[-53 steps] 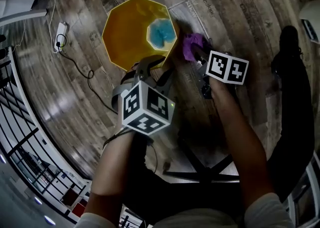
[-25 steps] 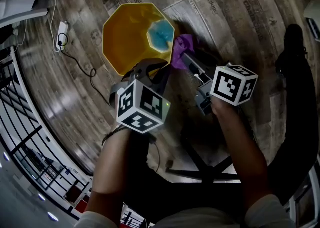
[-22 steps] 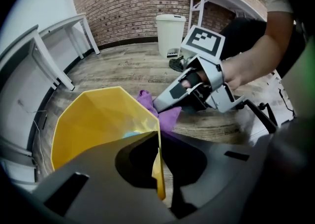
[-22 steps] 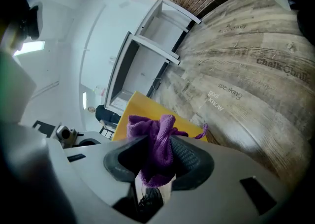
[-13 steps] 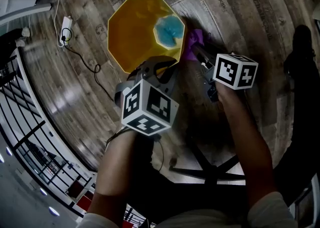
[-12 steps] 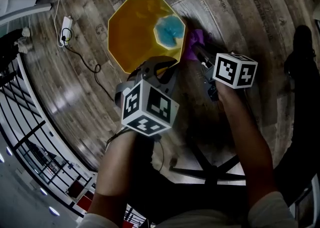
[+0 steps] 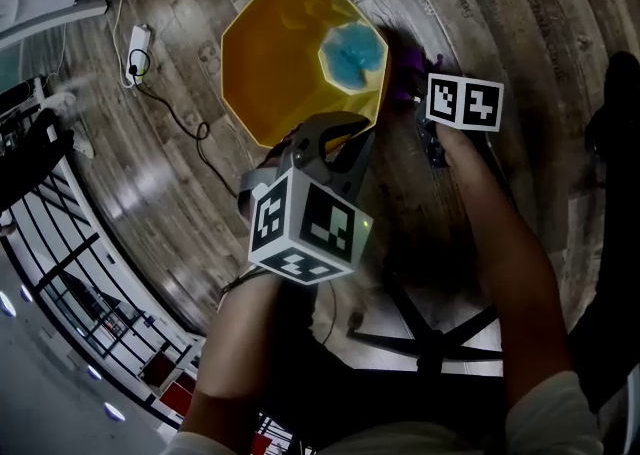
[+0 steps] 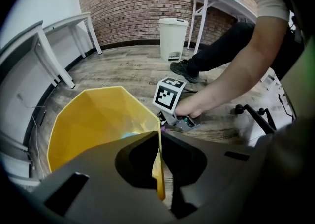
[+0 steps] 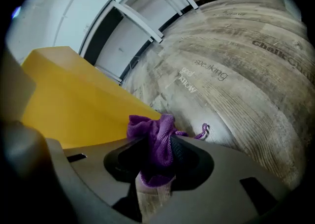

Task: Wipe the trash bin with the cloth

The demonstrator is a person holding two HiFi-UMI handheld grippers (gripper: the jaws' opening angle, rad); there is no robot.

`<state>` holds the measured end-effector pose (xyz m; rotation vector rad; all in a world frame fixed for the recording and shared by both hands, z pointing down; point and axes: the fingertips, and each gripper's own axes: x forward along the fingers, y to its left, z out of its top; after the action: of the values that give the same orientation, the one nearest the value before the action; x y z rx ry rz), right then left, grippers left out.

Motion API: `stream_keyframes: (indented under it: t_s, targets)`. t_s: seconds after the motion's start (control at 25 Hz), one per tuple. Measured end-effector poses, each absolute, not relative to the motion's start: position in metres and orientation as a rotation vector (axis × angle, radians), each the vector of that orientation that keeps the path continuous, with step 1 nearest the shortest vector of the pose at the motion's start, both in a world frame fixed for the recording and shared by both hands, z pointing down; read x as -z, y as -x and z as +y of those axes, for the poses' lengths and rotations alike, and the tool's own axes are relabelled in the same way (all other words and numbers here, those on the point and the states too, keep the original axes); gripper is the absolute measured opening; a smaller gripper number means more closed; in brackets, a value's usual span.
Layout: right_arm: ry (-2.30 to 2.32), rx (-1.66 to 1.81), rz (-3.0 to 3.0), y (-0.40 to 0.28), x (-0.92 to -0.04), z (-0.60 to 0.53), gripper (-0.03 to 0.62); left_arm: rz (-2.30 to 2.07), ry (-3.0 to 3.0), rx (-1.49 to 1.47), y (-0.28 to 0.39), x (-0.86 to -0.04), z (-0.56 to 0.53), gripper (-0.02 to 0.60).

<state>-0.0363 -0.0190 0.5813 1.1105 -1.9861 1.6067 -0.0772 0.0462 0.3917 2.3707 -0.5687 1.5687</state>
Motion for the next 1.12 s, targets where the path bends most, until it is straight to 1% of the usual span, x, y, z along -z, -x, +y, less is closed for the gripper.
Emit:
stream_keyframes:
  t_s: [0.24,0.4,0.6,0.72,0.84,0.88,1.0,1.12]
  targets:
    - [-1.097,-1.526,-1.864,0.040,-0.624,-0.021,0.140,-0.587,-2.366,-1.533,0.077,-0.391,0.046,0.012]
    - [-1.090,-1.475,-1.837,0.042,-0.632,-0.023,0.140,-0.603,-2.353,-1.520,0.077,-0.392,0.047,0.012]
    - [-1.114,-1.449,-1.842,0.025,-0.616,-0.024,0.140,-0.669,-2.335,-1.431,0.066,-0.393,0.037,0.012]
    - [-1.151,-1.535,-1.852,0.012,-0.596,-0.012,0.140,-0.735,-2.300,-1.370,0.059,-0.395,0.032,0.014]
    - [-1.172,-1.626,-1.880,0.003,-0.569,0.002,0.140,-0.716,-2.295,-1.393,0.056,-0.393,0.035,0.014]
    - [-1.183,-1.665,-1.888,-0.001,-0.559,0.006,0.141,-0.690,-2.314,-1.414,0.055,-0.390,0.038,0.020]
    - [-1.213,-1.758,-1.934,-0.014,-0.529,0.013,0.140,-0.602,-2.387,-1.513,0.056,-0.378,0.048,0.089]
    - [-1.243,-1.851,-2.005,-0.022,-0.504,0.015,0.140,-0.501,-2.423,-1.664,0.068,-0.372,0.058,0.118]
